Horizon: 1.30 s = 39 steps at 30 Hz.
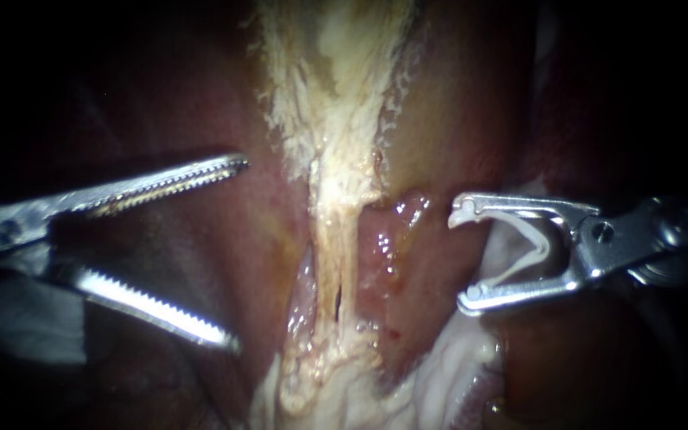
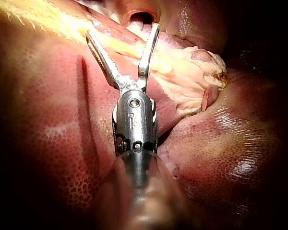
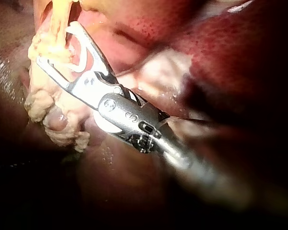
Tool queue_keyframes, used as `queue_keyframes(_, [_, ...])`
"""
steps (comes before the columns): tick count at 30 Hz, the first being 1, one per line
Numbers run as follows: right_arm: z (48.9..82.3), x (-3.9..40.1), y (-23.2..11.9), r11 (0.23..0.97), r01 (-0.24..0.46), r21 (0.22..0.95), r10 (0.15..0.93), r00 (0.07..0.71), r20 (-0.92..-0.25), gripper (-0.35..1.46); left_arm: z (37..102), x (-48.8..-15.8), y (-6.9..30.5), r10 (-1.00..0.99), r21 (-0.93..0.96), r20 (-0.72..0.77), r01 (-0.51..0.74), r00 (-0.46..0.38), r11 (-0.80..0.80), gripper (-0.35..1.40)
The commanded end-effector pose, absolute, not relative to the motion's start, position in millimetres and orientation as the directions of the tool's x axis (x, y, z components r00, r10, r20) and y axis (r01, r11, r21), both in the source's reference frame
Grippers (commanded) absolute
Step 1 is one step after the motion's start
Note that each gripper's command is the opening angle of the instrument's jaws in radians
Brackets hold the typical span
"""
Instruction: Grabbing gallbladder
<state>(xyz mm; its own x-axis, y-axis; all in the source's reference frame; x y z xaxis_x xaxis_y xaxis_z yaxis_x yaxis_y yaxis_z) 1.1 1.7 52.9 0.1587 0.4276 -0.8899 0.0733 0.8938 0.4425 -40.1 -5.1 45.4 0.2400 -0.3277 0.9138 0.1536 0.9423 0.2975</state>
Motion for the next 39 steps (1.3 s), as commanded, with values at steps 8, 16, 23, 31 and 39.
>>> queue_keyframes(8, [52.9,1.0,1.7,0.894,0.074,0.442,0.427,0.159,-0.89,0.59,45.4,-40.7,-4.9,-0.412,0.365,0.882,0.218,0.231,0.905,0.99])
queue_keyframes(16, [53.0,0.5,1.7,0.894,0.075,0.442,0.426,0.161,-0.89,0.59,46.1,-42.7,-4.1,-0.638,0.514,0.75,0.454,0.174,0.728,0.71])
queue_keyframes(23, [53.0,0.7,1.8,0.894,0.075,0.442,0.427,0.161,-0.89,0.59,47.4,-43.1,-3.2,-0.742,0.527,0.627,0.572,0.237,0.628,0.51])
queue_keyframes(31, [53.0,0.6,1.8,0.894,0.075,0.442,0.427,0.161,-0.89,0.59,48.8,-44.4,-2.1,-0.784,0.515,0.565,0.632,0.258,0.579,0.44])
queue_keyframes(39, [53.0,0.6,1.8,0.894,0.075,0.442,0.427,0.161,-0.89,0.59,49.6,-46.8,-1.1,-0.789,0.521,0.558,0.633,0.255,0.573,0.44])
